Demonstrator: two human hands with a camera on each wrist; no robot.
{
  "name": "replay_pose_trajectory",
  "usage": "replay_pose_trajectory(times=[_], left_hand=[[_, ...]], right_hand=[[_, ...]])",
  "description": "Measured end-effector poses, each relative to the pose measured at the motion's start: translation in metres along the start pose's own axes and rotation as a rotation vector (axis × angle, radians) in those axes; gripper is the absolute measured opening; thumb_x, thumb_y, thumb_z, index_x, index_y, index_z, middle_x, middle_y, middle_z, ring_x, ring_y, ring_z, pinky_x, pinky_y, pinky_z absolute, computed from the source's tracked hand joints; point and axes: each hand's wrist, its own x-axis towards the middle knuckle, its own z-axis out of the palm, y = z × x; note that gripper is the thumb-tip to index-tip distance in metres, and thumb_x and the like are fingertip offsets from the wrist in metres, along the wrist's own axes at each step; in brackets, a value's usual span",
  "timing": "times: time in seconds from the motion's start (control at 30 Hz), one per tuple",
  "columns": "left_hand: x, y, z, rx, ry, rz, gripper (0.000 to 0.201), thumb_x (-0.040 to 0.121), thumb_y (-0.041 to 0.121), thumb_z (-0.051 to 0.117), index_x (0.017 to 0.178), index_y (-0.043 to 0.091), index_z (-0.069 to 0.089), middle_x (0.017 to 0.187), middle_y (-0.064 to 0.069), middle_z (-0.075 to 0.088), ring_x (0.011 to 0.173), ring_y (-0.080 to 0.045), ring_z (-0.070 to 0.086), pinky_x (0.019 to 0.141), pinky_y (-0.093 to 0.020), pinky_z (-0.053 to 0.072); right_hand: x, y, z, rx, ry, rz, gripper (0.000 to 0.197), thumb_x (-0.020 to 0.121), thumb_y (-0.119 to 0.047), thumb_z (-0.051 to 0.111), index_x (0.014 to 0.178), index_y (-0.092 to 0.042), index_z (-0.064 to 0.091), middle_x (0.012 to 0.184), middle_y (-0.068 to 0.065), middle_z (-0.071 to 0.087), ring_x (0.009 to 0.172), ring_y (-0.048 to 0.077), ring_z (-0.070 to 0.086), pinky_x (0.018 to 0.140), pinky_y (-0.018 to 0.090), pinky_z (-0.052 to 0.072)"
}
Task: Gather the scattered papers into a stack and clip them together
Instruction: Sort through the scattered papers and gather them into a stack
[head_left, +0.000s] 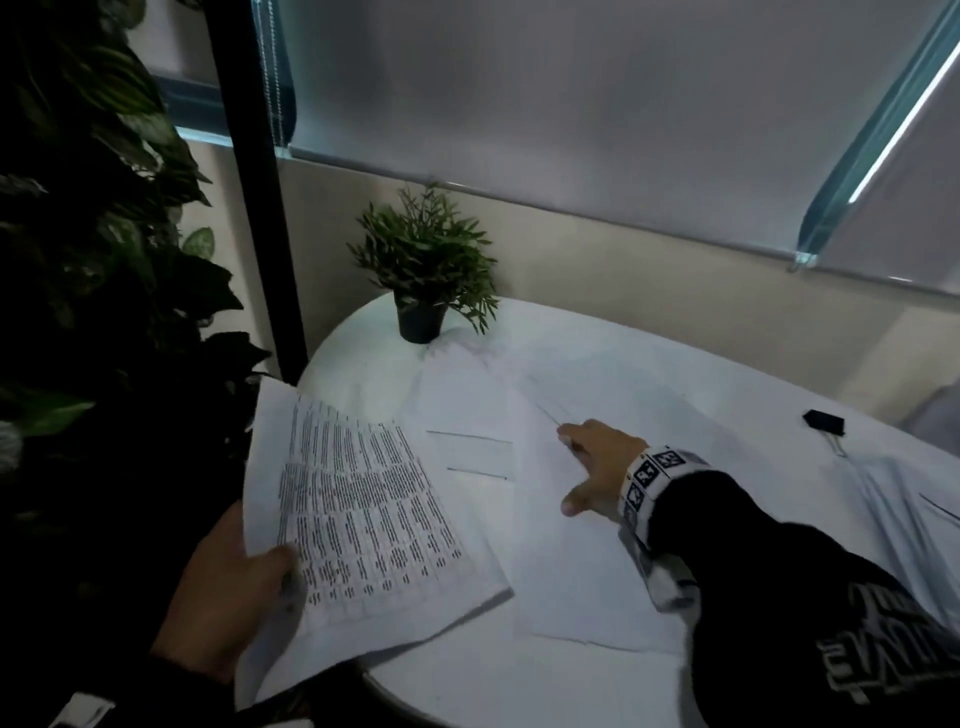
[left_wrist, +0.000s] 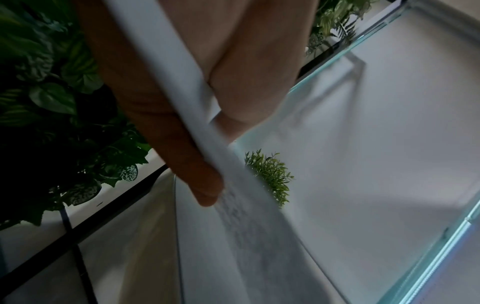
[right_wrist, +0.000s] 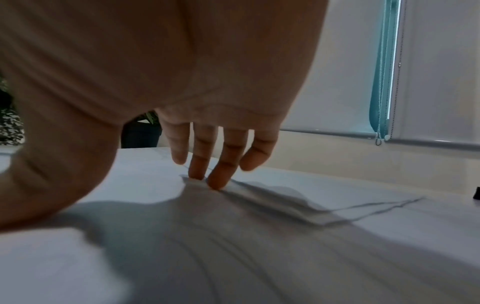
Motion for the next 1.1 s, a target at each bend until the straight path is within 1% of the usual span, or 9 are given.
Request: replay_pose_trajectory(times=[0.13, 0.27, 0.4, 0.53, 0.63, 0.77, 0.87, 0.97, 1.1], left_hand=[[0.008, -0.008, 0.001, -0.069, -0.038, -0.067, 0.049, 0.082, -0.017, 0.046, 0.119, 0.013, 0.056, 0.106, -0.01, 0.064, 0.103, -0.03, 0.059, 0.091, -0.039, 0.044], [0.011, -0.005, -0.001, -0.135, -0.037, -0.06, 0.05, 0.084, -0.016, 0.043, 0.12, 0.015, 0.057, 0.112, -0.012, 0.064, 0.107, -0.032, 0.058, 0.099, -0.047, 0.043], [0.002, 0.006, -0.004, -0.151, 0.083, 0.023, 0.051, 0.08, -0.003, 0.045, 0.112, 0.033, 0.059, 0.108, -0.001, 0.066, 0.106, -0.028, 0.06, 0.095, -0.044, 0.046], [-0.01, 0.023, -0.002, -0.129, 0.16, 0.179, 0.062, 0.069, 0.018, 0.04, 0.124, 0.044, 0.051, 0.111, 0.014, 0.065, 0.106, -0.019, 0.061, 0.097, -0.046, 0.047], [-0.024, 0.039, 0.014, -0.156, 0.127, 0.298, 0.057, 0.073, 0.02, 0.046, 0.124, 0.045, 0.051, 0.114, 0.021, 0.063, 0.107, -0.01, 0.06, 0.092, -0.038, 0.047], [-0.034, 0.041, 0.028, -0.316, 0.014, 0.352, 0.062, 0.071, 0.048, 0.057, 0.131, 0.049, 0.044, 0.137, 0.013, 0.053, 0.127, -0.006, 0.05, 0.105, -0.032, 0.041], [-0.026, 0.04, 0.027, -0.307, 0.025, 0.346, 0.083, 0.079, 0.069, 0.054, 0.143, 0.018, 0.04, 0.136, -0.006, 0.054, 0.128, -0.017, 0.051, 0.106, -0.022, 0.035], [-0.018, 0.034, 0.025, -0.274, 0.089, 0.244, 0.033, 0.091, 0.02, 0.058, 0.122, 0.011, 0.053, 0.102, 0.001, 0.066, 0.096, 0.002, 0.065, 0.073, -0.003, 0.047], [-0.008, 0.008, 0.021, -0.191, 0.098, 0.031, 0.037, 0.087, -0.002, 0.06, 0.122, 0.011, 0.059, 0.101, -0.006, 0.064, 0.103, -0.031, 0.062, 0.092, -0.041, 0.047]], right_hand=[[0.006, 0.005, 0.001, -0.033, 0.013, 0.086, 0.072, 0.05, -0.062, 0.074, 0.113, -0.04, 0.049, 0.112, -0.013, 0.058, 0.107, 0.02, 0.055, 0.095, 0.035, 0.044], [-0.008, 0.003, -0.016, -0.013, 0.056, 0.005, 0.034, 0.053, -0.058, 0.064, 0.065, -0.028, 0.054, 0.073, -0.01, 0.056, 0.082, 0.023, 0.059, 0.069, 0.029, 0.044], [-0.047, -0.012, -0.068, 0.282, 0.442, -0.074, 0.031, 0.075, -0.045, 0.067, 0.091, -0.018, 0.067, 0.086, 0.006, 0.065, 0.085, 0.025, 0.061, 0.066, 0.026, 0.035], [-0.085, -0.058, -0.097, 0.407, 0.83, -0.068, 0.029, 0.084, -0.025, 0.059, 0.109, -0.013, 0.05, 0.097, 0.015, 0.063, 0.088, 0.035, 0.058, 0.067, 0.033, 0.04], [-0.104, -0.131, -0.076, 0.586, 0.58, -0.292, 0.027, 0.085, -0.025, 0.058, 0.103, -0.016, 0.04, 0.091, 0.007, 0.056, 0.078, 0.028, 0.052, 0.056, 0.027, 0.041], [-0.109, -0.211, -0.038, 0.92, 0.206, -0.424, 0.048, 0.08, -0.047, 0.061, 0.115, -0.019, 0.043, 0.112, 0.004, 0.057, 0.099, 0.023, 0.058, 0.085, 0.042, 0.051], [-0.108, -0.229, -0.026, 1.171, 0.036, -0.485, 0.063, 0.073, -0.065, 0.057, 0.122, -0.025, 0.048, 0.113, 0.0, 0.063, 0.102, 0.02, 0.063, 0.093, 0.044, 0.05], [-0.096, -0.202, -0.032, 1.196, -0.146, -0.476, 0.038, 0.088, -0.056, 0.049, 0.112, -0.027, 0.052, 0.096, 0.001, 0.062, 0.088, 0.022, 0.06, 0.081, 0.035, 0.05], [-0.03, -0.098, -0.041, 0.557, 0.285, -0.079, 0.031, 0.09, -0.031, 0.051, 0.118, -0.02, 0.055, 0.117, 0.009, 0.062, 0.108, 0.027, 0.058, 0.095, 0.038, 0.047]])
